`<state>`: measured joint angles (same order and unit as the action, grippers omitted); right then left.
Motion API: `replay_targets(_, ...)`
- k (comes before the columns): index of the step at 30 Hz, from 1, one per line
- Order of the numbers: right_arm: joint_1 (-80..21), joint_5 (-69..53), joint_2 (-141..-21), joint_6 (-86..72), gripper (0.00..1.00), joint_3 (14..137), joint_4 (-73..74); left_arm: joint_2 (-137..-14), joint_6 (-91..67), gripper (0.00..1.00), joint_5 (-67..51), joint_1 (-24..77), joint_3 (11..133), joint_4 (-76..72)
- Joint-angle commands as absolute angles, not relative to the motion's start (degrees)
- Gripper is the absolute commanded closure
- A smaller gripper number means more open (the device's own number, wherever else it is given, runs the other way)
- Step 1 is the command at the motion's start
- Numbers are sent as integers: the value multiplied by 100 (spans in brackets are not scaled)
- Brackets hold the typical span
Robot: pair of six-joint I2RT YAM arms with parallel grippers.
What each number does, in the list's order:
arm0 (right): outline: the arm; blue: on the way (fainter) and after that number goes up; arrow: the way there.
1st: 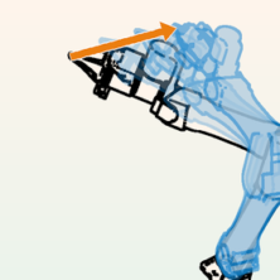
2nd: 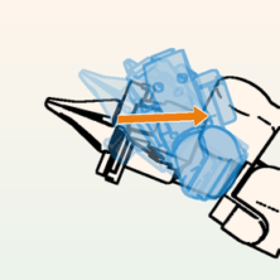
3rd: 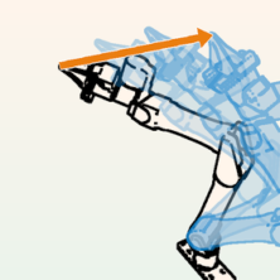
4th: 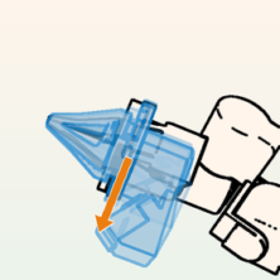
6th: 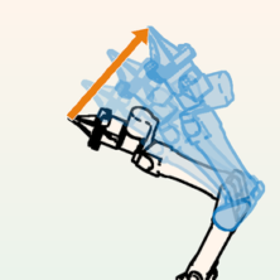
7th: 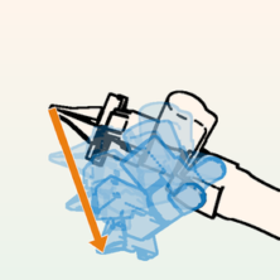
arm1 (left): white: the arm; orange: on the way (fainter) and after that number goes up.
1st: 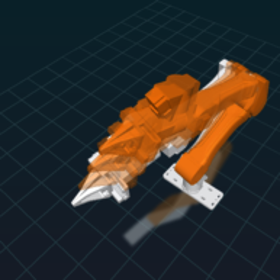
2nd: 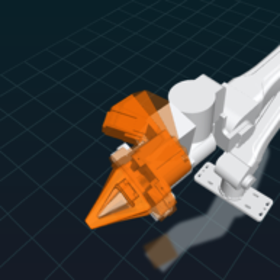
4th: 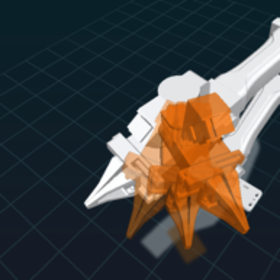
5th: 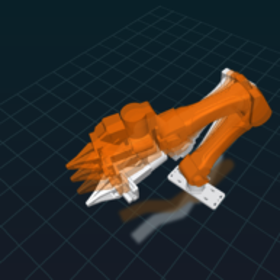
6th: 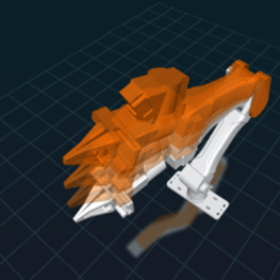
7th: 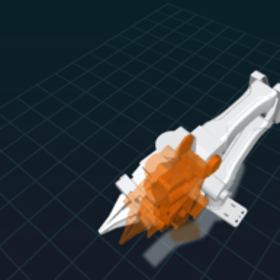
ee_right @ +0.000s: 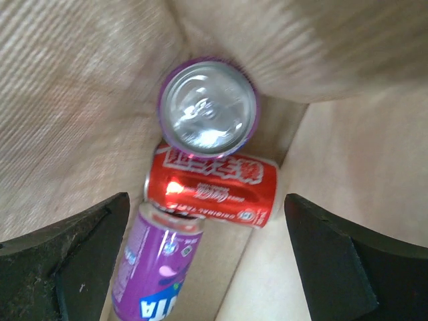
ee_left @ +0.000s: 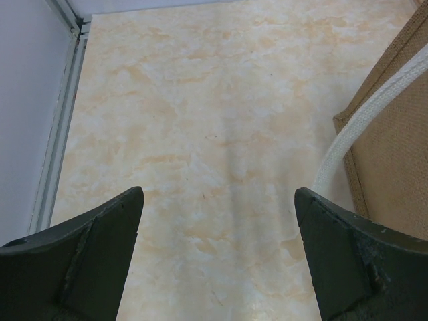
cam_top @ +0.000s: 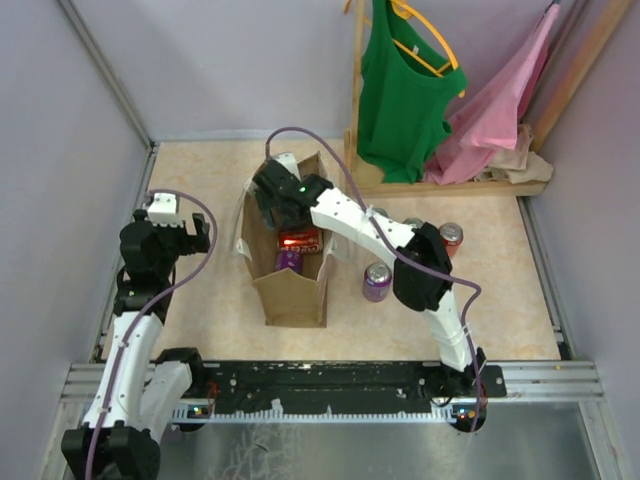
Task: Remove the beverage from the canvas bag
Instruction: Take out the drink from the canvas bag.
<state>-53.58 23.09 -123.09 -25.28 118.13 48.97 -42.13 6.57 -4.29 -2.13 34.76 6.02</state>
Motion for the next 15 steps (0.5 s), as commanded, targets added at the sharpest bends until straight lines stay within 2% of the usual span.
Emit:
replay_targets(1,-5057,2403,-12403,-2686,1,12017,4509,-4343,772,0,-514,-210,3506,289)
replay_targets(15,-4878,1929,-12739,-2481,1,11977,3850,-5002,705,0,-637,-209,3641,37)
